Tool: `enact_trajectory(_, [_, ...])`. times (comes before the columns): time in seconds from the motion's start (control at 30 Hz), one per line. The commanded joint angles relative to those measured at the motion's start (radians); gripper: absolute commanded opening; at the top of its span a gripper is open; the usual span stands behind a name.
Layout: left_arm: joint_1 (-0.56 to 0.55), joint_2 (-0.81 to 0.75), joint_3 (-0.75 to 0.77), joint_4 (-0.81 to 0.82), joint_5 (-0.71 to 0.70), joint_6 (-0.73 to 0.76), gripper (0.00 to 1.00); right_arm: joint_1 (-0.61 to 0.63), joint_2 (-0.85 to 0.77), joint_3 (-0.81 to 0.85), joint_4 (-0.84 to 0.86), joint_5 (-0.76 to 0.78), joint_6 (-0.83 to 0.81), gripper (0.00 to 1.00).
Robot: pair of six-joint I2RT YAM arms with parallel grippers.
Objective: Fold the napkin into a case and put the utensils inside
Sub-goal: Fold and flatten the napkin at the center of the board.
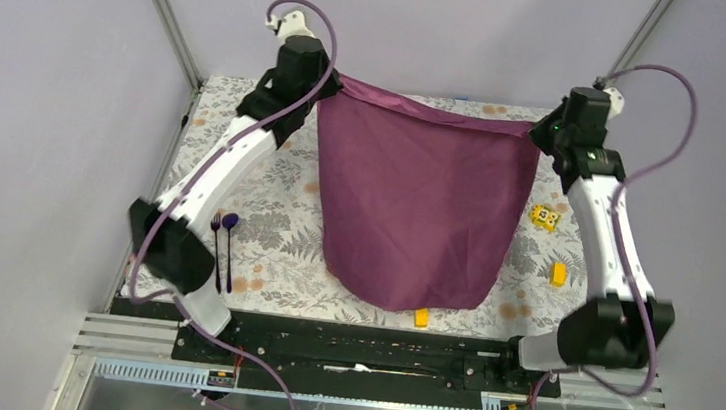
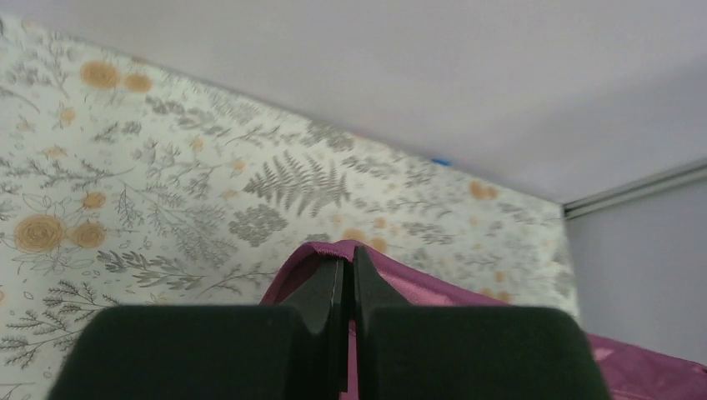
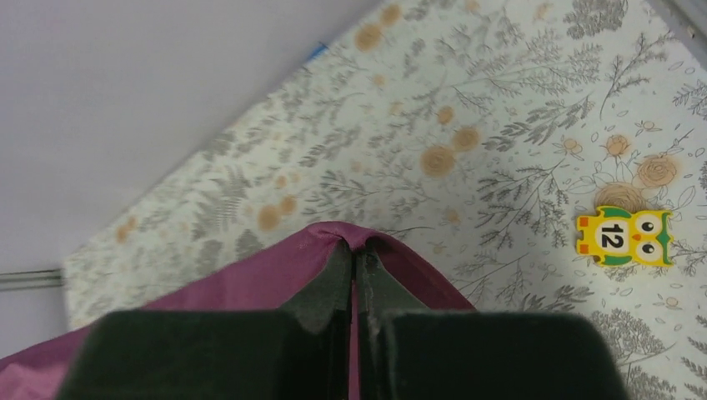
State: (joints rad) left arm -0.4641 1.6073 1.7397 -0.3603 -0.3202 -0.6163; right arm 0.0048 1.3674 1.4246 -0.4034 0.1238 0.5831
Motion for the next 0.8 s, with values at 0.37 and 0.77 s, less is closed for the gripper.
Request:
enact_trajectory(0.37, [0.217,0.564,0.054,0.422,0.507,-0.061,0.0,0.001,0.726,0.359,0.2,-0.135,-0.117,0.0])
enact_trajectory(0.77, [0.235,0.481,-0.126,0.274,0.515,-0.167,0.0,0.001,0.717,0.331,0.006,-0.259,-0.075,0.0])
